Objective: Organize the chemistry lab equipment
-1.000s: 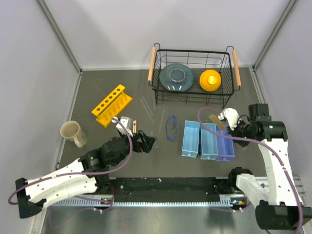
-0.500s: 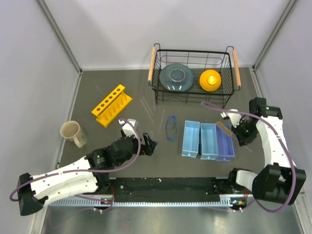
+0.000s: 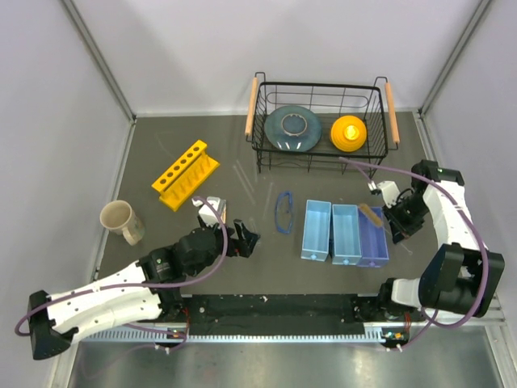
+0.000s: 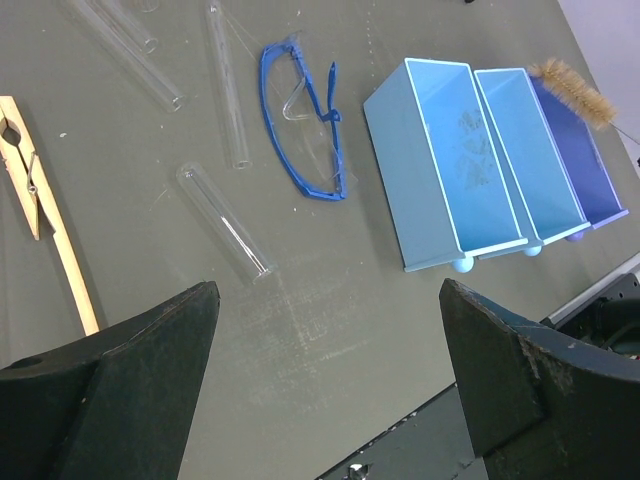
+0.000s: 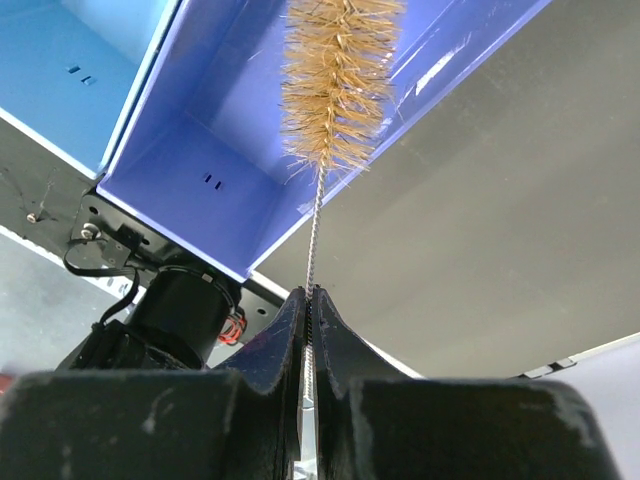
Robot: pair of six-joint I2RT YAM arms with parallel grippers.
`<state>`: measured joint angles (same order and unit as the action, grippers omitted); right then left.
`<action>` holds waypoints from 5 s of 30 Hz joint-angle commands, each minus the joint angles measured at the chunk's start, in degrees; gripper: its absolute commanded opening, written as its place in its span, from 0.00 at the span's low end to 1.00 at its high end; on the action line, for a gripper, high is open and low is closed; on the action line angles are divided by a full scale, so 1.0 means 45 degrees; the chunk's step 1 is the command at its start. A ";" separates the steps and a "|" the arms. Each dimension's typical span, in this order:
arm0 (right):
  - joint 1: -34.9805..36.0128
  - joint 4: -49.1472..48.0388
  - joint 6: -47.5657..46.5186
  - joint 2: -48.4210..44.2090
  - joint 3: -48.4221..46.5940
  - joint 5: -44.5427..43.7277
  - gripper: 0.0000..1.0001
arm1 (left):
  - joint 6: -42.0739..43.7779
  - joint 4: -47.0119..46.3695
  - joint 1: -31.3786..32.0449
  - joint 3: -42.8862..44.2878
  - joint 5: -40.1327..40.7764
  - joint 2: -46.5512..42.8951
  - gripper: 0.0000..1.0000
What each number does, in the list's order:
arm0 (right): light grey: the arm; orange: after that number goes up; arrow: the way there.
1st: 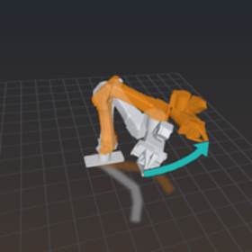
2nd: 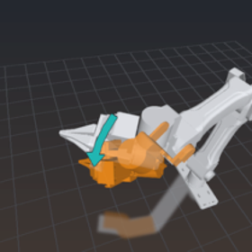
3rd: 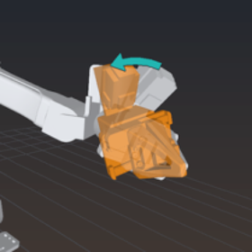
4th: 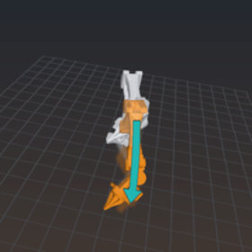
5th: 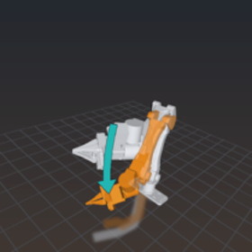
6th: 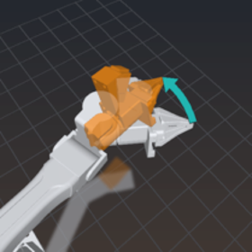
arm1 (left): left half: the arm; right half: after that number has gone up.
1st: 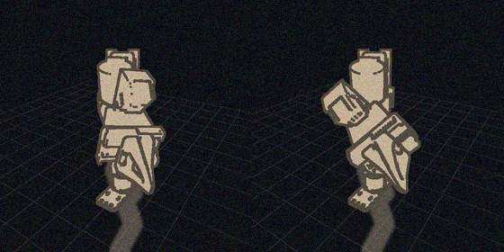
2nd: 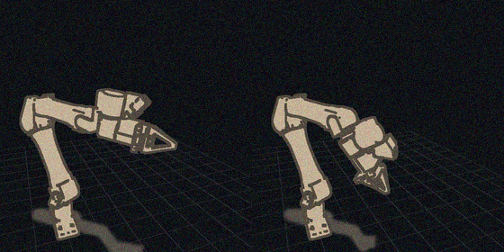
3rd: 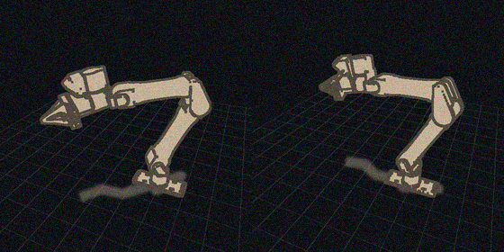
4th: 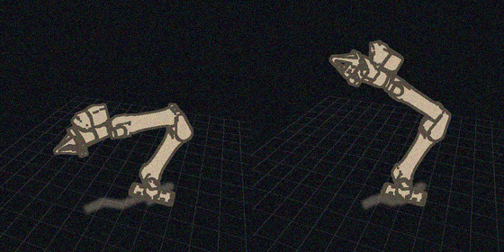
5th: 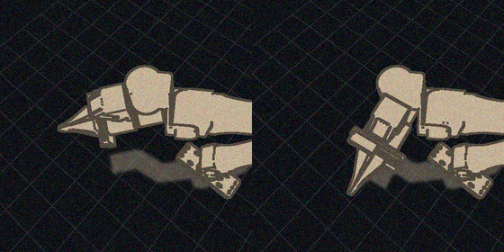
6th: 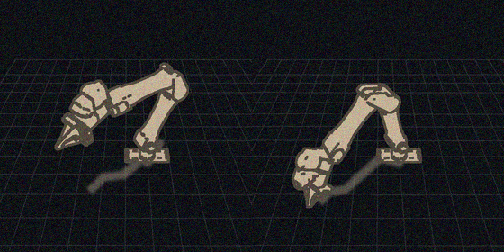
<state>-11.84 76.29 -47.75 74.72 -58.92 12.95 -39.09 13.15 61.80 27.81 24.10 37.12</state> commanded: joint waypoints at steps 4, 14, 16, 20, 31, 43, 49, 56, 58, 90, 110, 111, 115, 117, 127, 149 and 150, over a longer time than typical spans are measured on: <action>-0.0397 0.3456 0.0395 -0.0002 0.0201 0.0208 0.00 | -0.0161 -0.0440 -0.0042 -0.0165 0.0231 -0.0456 0.97; -0.0397 0.3535 0.0669 0.0465 0.0593 0.0618 0.03 | -0.0200 -0.0480 -0.0042 -0.0341 0.0153 -0.0613 0.97; -0.0397 0.3573 0.0708 0.0622 0.0592 0.0794 0.04 | -0.0200 -0.0461 -0.0042 -0.0399 0.0153 -0.0652 0.97; -0.0417 0.3574 0.0747 0.0837 0.0476 0.1048 0.14 | -0.0239 -0.0461 -0.0042 -0.0458 0.0114 -0.0788 0.97; -0.0417 0.3632 0.0532 0.0487 -0.0754 0.1614 0.31 | -0.0239 -0.0383 -0.0042 -0.0439 0.0153 -0.0887 0.97; -0.0397 0.3593 -0.1009 -0.0528 -0.2063 0.5965 0.38 | -0.0413 -0.0578 -0.0061 -0.0009 0.0113 -0.0672 0.99; -0.0397 0.1489 -0.0720 -0.2754 -0.2182 0.9346 0.38 | -0.0786 -0.0676 -0.0256 0.0225 -0.0080 -0.0595 0.99; -0.0397 -0.2069 0.0922 -0.4649 -0.0778 1.0947 0.53 | -0.1175 -0.0383 -0.1622 0.0616 -0.2632 0.0752 0.99; -0.0397 -0.2498 0.1060 -0.4942 -0.0483 1.1319 0.65 | -0.1370 -0.0383 -0.2187 0.0694 -0.3379 0.1472 0.99; -0.0397 -0.6914 0.3442 -0.6311 0.3131 1.1478 0.75 | -0.0825 0.3934 -0.2483 0.6514 -0.2857 0.9601 0.96; -0.0417 -0.7286 0.3794 -0.6741 0.3190 1.1048 0.77 | -0.0318 0.4987 -0.3536 0.6827 -0.1685 1.0364 0.91; -0.0417 -0.7286 0.3794 -0.6741 0.3190 1.1029 0.77 | -0.0085 0.5047 -0.3673 0.6711 -0.1664 1.0344 0.90; -0.0417 -0.7305 0.3794 -0.6780 0.3209 1.1009 0.77 | 0.0483 0.5262 -0.4454 0.6106 -0.1663 0.9935 0.85; -0.0417 -0.7325 0.3813 -0.6780 0.3209 1.1009 0.78 | 0.0794 0.5243 -0.4943 0.5618 -0.1819 0.9623 0.80; -0.0417 -0.7383 0.3852 -0.6780 0.3229 1.0989 0.78 | 0.1597 0.4911 -0.6331 0.3995 -0.2268 0.9190 0.61; -0.0436 -0.7422 0.3872 -0.6819 0.3249 1.0970 0.78 | 0.1909 0.4090 -0.6331 0.3819 -0.3206 1.0910 0.23; -0.0417 -0.7422 0.3872 -0.6838 0.3268 1.0989 0.78 | 0.1929 0.4052 -0.6331 0.3800 -0.3226 1.0891 0.20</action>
<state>-13.19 44.80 -30.20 44.95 -44.47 61.25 -31.27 33.17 33.50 45.50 10.37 85.14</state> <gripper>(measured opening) 0.779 0.245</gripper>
